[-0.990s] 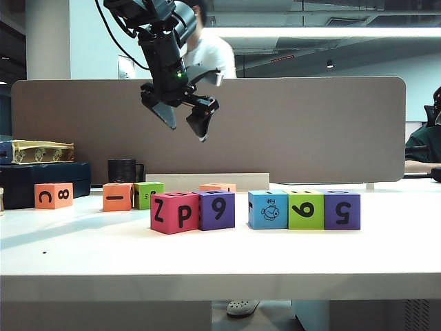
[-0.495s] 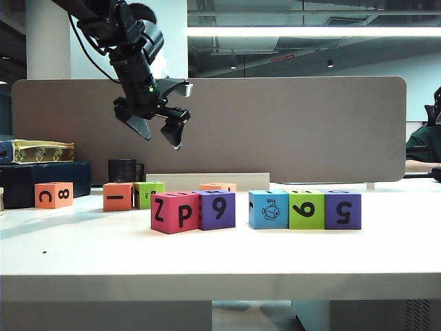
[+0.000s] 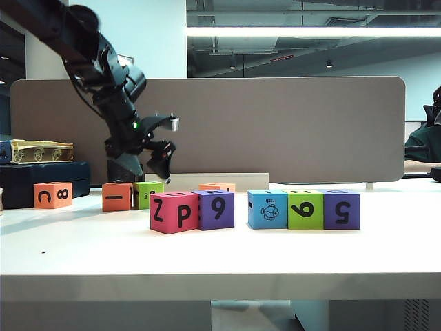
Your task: Select the appropriate blocks from the scattered letter blocks on the table and arrange them in a row to spell out "TURING".
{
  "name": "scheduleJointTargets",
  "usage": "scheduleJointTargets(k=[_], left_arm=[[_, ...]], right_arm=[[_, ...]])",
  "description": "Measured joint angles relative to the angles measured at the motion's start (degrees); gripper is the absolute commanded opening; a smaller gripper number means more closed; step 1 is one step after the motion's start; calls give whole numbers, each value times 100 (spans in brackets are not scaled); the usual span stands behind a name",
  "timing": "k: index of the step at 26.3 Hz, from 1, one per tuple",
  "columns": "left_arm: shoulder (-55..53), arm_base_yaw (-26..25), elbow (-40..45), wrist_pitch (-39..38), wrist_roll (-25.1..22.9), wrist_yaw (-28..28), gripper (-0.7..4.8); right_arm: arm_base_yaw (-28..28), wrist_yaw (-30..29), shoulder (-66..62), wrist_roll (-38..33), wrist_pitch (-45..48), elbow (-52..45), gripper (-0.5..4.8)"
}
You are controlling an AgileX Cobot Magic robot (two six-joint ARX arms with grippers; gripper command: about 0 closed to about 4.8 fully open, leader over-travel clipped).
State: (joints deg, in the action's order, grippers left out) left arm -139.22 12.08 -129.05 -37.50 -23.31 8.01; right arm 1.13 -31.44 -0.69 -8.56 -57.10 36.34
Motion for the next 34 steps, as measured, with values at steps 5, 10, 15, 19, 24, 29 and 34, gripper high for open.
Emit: scheduleJointTargets(k=[5,10,15,19,24,29,34], left_arm=[[-149,-55,-2,212,-306,85,422],[-352,-50,-7,232,-328,157,397],[-369,-50,-26,94,-372,186,314],[-352,-52,-39,-77,-348,181,302],[-282,-52,-37,-238,-234,186,298],[-173,9,-264,-269,-13,192,238],[-138,28,-942,-787,828,201,238]], right_arm=[[0,0,0,2,-35,0,-1],[0,0,0,2,-39,0,-1],[0,46,0,0,-37,0,-1],[0,55,0,2,-37,0,-1],[0,61,0,0,-39,0,-1],[0,61,0,2,-37,0,-1],[0,61,0,0,-37,0,-1]])
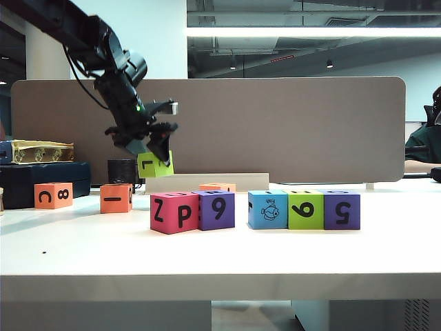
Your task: Select the appropriate blocks from the scattered letter blocks on the table and arrange them in a row to spell out "TURING".
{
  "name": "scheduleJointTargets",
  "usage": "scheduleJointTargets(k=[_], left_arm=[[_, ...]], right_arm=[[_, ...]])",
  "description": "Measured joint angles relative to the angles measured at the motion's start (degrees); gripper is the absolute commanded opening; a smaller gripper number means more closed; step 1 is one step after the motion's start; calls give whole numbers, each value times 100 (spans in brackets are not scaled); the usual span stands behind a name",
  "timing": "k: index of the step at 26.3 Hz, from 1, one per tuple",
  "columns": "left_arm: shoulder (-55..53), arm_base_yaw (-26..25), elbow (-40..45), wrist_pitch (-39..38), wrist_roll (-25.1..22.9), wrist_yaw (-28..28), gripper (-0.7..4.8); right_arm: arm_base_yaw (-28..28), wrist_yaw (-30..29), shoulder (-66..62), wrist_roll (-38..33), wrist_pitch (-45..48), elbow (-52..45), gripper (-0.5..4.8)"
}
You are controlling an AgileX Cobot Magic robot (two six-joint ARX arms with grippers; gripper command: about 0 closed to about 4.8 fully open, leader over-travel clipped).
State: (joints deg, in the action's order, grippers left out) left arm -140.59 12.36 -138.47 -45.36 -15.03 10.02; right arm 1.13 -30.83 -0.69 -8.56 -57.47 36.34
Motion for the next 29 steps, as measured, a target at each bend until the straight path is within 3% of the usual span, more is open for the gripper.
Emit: scheduleJointTargets(k=[7,13,24,29], left_arm=[[63,9,-1088,-2260,1283,4,238],[258,87,-1095,-3685,1558,7,238],[831,291,-1093,-3683,1834,251,238],[1545,291,-1095,-3683,1829,-212,238]], right_arm=[[0,0,0,2,2,0,-1],[0,2,0,2,-2,0,-1],[0,0,0,2,-2,0,-1],[0,2,0,2,-2,0,-1]])
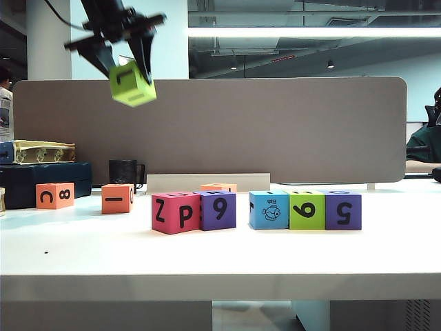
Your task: Select the appropriate blocks from the scattered letter blocks on the table and arrange them in a row to spell out "TURING".
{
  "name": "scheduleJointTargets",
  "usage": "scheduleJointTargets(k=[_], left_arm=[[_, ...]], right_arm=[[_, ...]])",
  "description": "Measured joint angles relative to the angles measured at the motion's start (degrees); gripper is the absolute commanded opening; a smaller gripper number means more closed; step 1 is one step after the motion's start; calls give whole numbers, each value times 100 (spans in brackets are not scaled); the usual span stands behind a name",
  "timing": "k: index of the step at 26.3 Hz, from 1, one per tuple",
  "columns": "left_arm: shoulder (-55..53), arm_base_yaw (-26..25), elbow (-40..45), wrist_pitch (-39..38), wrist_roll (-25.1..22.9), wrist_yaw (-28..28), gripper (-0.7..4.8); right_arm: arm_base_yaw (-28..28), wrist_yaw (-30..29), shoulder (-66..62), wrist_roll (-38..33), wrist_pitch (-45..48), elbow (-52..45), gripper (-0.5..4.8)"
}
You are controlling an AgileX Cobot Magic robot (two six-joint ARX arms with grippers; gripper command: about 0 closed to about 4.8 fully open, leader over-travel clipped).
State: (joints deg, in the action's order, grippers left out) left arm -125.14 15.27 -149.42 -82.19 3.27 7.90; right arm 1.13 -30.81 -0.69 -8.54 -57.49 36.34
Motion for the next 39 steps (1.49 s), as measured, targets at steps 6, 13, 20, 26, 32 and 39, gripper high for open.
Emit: scheduleJointTargets(k=[6,13,20,26,32,39], left_arm=[[649,4,2,0,0,-63,238],[1539,7,11,-4,4,-133,236],[1985,4,37,-4,7,-979,237],[1926,2,415,-4,2,-1606,237],[1853,0,1486,566,2,-1751,237],[1869,-20,2588,960,24,-1445,237]], right_arm=[[0,0,0,0,2,0,-1],[0,0,0,0,2,0,-1],[0,0,0,-2,0,0,-1],[0,-2,0,0,2,0,-1],[0,-2,0,0,2,0,-1],[0,0,0,0,4,0,-1]])
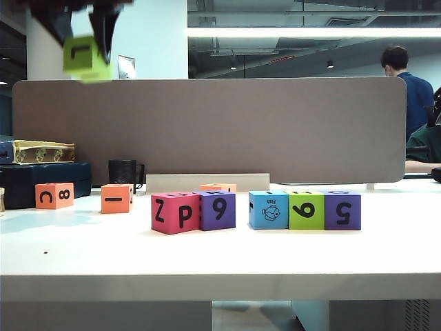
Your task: Select the appropriate blocks from the scattered letter blocks on the table and arrange them in a row to spell out "TURING".
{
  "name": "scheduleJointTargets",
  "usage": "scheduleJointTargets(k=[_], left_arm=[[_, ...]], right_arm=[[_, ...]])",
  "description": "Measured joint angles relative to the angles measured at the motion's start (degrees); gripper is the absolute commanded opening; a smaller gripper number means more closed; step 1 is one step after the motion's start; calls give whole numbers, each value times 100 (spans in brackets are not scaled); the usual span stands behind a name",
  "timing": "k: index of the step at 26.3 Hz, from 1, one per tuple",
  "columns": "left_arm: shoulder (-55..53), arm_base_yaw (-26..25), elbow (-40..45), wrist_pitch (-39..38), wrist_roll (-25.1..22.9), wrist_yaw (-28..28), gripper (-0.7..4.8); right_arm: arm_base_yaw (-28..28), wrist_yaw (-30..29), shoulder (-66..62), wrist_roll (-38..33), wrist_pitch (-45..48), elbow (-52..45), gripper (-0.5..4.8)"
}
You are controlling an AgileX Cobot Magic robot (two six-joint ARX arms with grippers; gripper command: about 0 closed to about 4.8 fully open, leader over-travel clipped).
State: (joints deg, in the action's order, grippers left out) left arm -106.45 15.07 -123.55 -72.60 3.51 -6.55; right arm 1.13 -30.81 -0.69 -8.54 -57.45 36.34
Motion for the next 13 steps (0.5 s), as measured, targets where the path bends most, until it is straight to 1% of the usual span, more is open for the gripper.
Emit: scheduleJointTargets(k=[2,7,13], left_arm=[[-4,-22,317,74,2,0,237],[-4,-15,1132,562,22,7,237],[-7,-17,1858,916,151,146,237]], right_arm=[[0,0,0,0,0,0,-1],[0,-2,0,0,2,0,-1],[0,0,0,0,2,0,-1]])
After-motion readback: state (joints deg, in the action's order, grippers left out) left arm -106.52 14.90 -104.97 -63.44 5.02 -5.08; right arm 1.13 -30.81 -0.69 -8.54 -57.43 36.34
